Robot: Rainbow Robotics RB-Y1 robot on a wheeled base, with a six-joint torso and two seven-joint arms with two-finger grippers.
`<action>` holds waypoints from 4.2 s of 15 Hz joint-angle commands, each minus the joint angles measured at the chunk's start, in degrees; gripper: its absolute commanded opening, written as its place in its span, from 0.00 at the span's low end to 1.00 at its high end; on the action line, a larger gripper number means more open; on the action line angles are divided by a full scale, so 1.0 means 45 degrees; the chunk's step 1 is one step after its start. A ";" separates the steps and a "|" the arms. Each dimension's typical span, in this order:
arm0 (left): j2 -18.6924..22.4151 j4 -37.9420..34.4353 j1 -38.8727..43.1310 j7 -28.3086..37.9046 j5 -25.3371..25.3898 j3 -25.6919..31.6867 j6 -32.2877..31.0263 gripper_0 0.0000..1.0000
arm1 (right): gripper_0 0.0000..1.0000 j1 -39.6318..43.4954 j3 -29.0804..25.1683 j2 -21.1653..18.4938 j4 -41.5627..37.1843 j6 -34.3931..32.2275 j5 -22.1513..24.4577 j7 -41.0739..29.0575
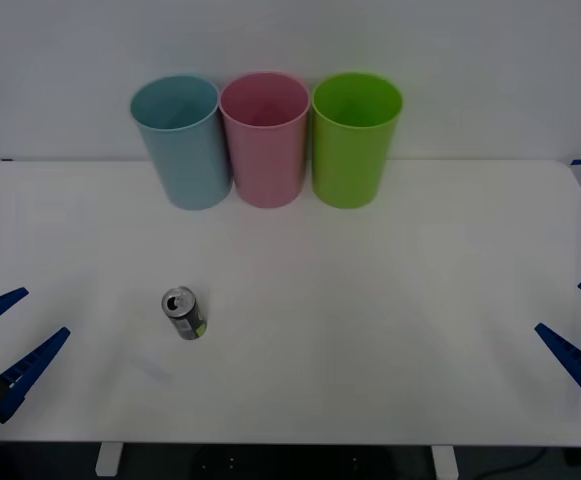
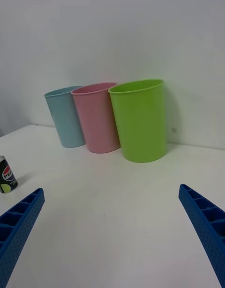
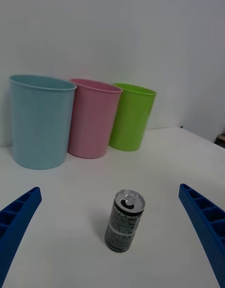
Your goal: Grasp the object on the table and drop it into the matching bin: aluminum can to the light blue bin, PET bottle to the pink bin.
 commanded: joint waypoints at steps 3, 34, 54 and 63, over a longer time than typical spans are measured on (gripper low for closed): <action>-0.0015 0.0152 0.0034 -0.0260 -0.0716 -0.0122 0.0289 1.00 | 1.00 -0.0001 0.0001 0.0000 -0.0001 0.0000 0.0000 0.0000; -0.0426 0.6246 -0.4165 -0.6490 -0.1497 -0.3872 0.1910 1.00 | 1.00 -0.0001 0.0001 0.0000 -0.0001 0.0000 0.0000 0.0000; -0.1637 0.8160 -0.6099 -0.6979 -0.2083 -0.4243 0.2437 1.00 | 1.00 -0.0001 0.0001 0.0000 -0.0001 0.0000 0.0000 0.0000; -0.1637 0.8160 -0.6099 -0.6979 -0.2083 -0.4224 0.2437 0.00 | 1.00 -0.0001 0.0001 0.0000 -0.0001 0.0000 0.0000 0.0000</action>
